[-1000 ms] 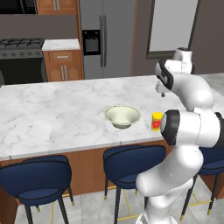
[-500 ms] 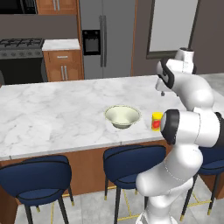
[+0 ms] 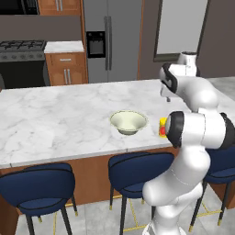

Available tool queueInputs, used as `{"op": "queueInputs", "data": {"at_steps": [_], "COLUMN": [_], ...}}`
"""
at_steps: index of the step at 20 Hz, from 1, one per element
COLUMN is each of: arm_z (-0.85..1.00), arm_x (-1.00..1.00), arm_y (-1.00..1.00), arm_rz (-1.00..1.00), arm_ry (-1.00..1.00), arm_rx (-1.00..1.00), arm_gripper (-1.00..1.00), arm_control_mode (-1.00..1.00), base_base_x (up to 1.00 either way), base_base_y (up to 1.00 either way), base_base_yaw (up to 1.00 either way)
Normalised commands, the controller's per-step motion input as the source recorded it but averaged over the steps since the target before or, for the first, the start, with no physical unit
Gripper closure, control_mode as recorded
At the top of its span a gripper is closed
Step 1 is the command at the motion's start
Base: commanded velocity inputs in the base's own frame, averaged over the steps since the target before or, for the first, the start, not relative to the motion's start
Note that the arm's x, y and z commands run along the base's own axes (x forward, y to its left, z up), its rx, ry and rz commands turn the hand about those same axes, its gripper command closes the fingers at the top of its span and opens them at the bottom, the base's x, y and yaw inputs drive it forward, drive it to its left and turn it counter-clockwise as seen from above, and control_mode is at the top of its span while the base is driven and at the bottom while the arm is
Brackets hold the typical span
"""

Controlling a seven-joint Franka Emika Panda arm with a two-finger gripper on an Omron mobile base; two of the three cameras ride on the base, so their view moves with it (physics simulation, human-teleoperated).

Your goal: Place the cup inside the bowl on the dining table and move the bowl to any counter.

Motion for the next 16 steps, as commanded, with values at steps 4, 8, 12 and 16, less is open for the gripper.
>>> {"op": "queueInputs", "data": {"at_steps": [4,8,12,16], "arm_z": [-0.33,-0.06,-0.11,-0.14], "arm_x": [0.15,0.0,0.0,0.0], "arm_y": [0.0,0.0,0.0,0.0], "arm_rz": [-0.02,-0.01,-0.01,0.0], "arm_ry": [0.0,0.0,0.0,0.0], "arm_rx": [0.0,0.0,0.0,0.0], "arm_gripper": [-1.0,-1.0,-1.0,-1.0], "arm_control_mode": [-1.0,-1.0,-1.0,-1.0], "base_base_x": [0.0,0.0,0.0,0.0], "base_base_y": [0.0,0.0,0.0,0.0], "base_base_yaw": [0.0,0.0,0.0,0.0]}}
